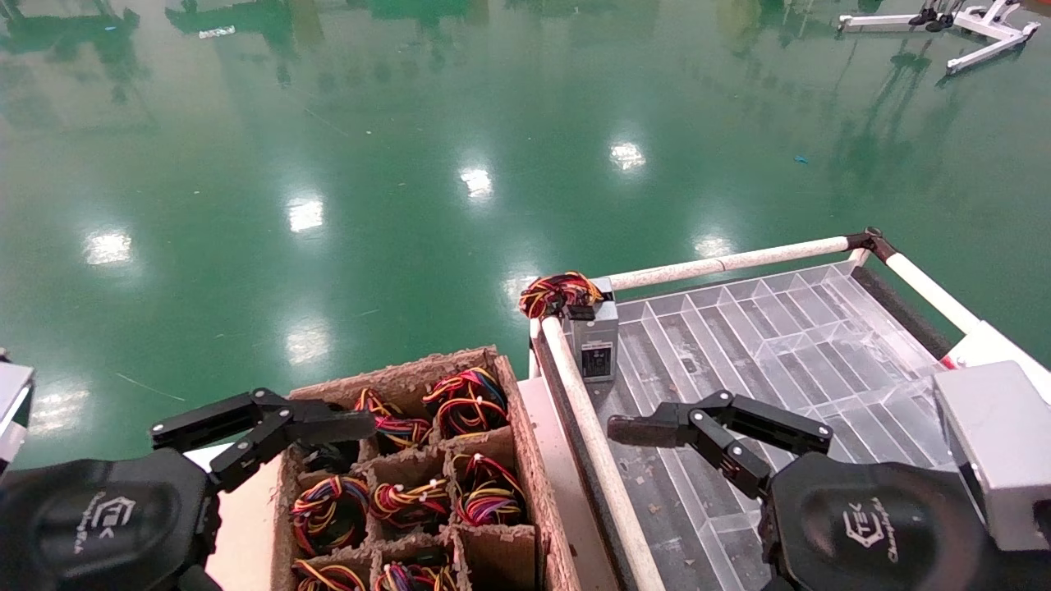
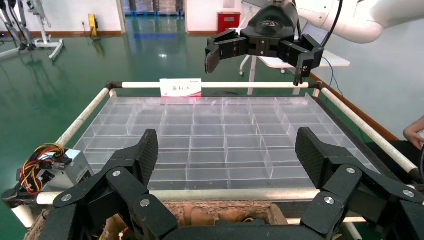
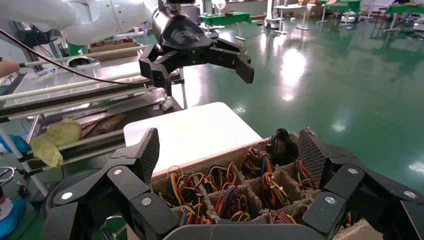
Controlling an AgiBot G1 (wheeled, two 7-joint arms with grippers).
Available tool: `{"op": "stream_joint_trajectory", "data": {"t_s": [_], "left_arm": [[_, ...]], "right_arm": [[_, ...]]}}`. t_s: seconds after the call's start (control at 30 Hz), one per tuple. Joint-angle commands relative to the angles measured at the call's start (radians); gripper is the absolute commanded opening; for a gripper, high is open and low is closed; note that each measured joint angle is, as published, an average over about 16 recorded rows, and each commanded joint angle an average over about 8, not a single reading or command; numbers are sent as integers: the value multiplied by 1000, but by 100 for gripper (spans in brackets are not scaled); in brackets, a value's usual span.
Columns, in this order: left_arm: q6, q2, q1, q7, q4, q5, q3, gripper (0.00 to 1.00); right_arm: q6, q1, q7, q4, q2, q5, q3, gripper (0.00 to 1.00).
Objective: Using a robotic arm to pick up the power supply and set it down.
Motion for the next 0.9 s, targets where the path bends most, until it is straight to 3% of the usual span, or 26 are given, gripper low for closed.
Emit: {"op": "stream_joint_trajectory", "data": {"t_s": [0.03,0.13,0.2,0.23,0.9], "left_arm": [[0,0,0,0,0,0,0,39],[0,0,0,0,0,0,0,25],[0,0,0,0,0,0,0,3],[0,0,0,0,0,0,0,0],[0,0,0,0,0,0,0,0]], "right_arm": [[0,0,0,0,0,0,0,100],[0,0,0,0,0,0,0,100],[0,0,0,0,0,0,0,100],[0,0,0,0,0,0,0,100],[0,0,0,0,0,0,0,100]]}}
